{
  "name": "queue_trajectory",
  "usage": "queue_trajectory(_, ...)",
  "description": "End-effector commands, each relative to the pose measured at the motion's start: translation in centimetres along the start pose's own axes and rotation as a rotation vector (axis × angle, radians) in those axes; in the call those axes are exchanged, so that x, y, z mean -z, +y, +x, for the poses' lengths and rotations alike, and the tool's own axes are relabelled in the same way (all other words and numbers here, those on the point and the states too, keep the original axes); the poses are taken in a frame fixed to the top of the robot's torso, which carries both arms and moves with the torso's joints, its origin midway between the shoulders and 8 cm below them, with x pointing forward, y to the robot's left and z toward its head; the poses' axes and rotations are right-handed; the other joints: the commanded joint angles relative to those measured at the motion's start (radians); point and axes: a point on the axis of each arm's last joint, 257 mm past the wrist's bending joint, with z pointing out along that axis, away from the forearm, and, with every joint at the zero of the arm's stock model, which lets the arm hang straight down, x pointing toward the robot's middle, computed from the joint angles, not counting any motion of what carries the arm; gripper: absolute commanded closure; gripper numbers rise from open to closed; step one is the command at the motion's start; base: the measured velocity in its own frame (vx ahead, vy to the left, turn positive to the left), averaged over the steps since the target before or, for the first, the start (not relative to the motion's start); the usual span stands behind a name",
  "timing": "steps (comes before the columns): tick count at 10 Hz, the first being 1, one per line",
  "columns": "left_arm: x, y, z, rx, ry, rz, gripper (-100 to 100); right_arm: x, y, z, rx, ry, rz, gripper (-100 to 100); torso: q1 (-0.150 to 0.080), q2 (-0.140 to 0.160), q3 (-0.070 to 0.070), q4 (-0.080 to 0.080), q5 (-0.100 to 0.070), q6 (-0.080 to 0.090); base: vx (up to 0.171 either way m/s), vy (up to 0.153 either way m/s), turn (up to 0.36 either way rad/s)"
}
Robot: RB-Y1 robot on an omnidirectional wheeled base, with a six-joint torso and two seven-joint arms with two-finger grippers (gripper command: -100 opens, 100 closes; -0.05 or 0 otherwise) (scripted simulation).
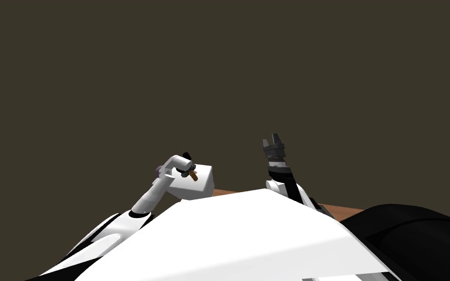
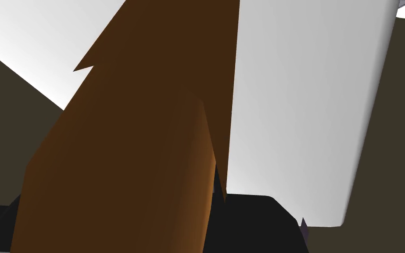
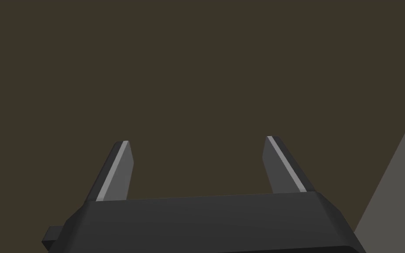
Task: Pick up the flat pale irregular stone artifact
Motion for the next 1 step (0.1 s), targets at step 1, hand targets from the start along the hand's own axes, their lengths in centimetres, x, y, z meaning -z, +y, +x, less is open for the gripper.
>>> queue_trajectory(1, 0.0, 0.0, 0.0, 0.0, 0.0, 0.0, 0, 0.0, 0.0, 0.0, 0.0, 0.0, 0.0, 0, 0.0, 0.0, 0.0, 0.0, 0.0, 0.0, 0.0, 0.0, 0.0)
